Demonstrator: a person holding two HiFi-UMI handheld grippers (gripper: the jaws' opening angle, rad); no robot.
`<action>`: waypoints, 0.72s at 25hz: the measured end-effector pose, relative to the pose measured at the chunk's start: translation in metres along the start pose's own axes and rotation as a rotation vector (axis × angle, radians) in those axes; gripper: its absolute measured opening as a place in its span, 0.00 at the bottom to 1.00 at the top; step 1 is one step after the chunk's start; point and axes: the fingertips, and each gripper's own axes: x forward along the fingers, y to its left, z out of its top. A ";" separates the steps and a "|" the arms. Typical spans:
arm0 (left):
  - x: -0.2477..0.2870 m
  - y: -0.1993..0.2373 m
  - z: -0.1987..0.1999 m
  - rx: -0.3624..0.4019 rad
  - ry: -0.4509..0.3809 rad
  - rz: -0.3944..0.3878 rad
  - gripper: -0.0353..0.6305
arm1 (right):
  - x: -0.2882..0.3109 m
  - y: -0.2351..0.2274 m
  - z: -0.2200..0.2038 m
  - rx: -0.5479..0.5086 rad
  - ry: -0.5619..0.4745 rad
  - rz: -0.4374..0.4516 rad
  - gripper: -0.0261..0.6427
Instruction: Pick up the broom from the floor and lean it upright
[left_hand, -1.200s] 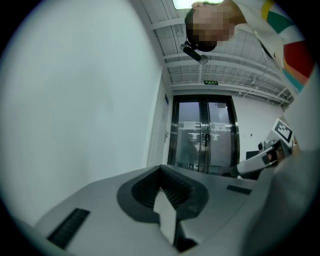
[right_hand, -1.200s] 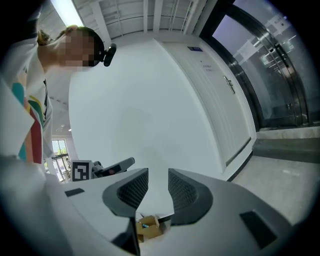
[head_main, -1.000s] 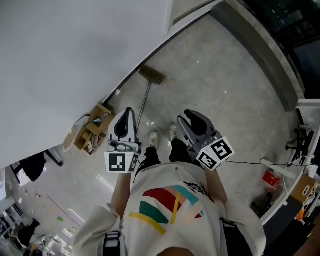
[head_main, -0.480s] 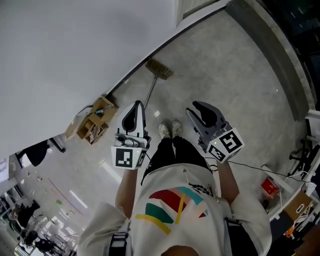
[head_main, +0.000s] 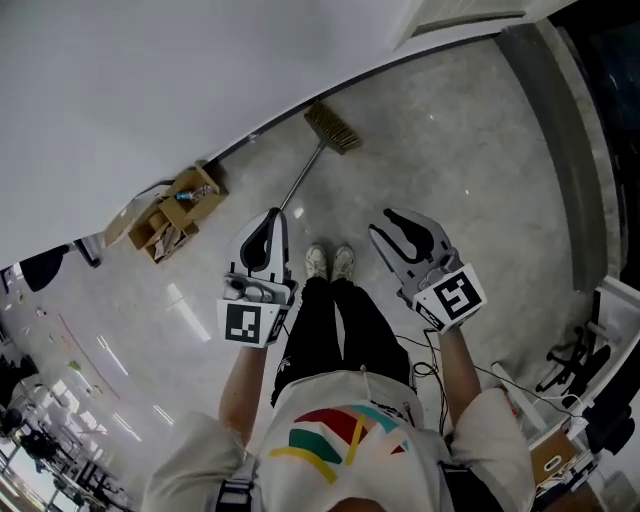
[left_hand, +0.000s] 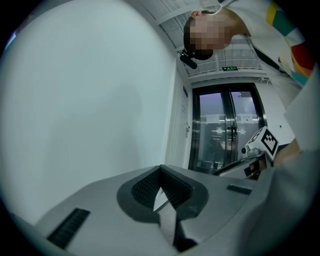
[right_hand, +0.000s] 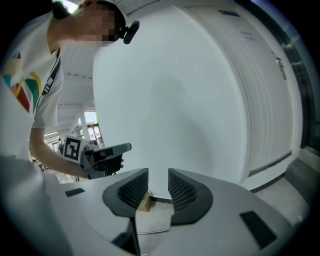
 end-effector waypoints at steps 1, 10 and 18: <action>0.001 0.013 -0.012 0.001 -0.008 0.024 0.12 | 0.017 -0.004 -0.009 -0.034 0.014 0.029 0.23; -0.035 0.159 -0.183 0.029 -0.110 0.376 0.12 | 0.193 -0.005 -0.158 -0.320 0.066 0.489 0.23; -0.128 0.265 -0.410 0.069 -0.139 0.685 0.12 | 0.353 0.014 -0.399 -0.583 0.260 0.831 0.23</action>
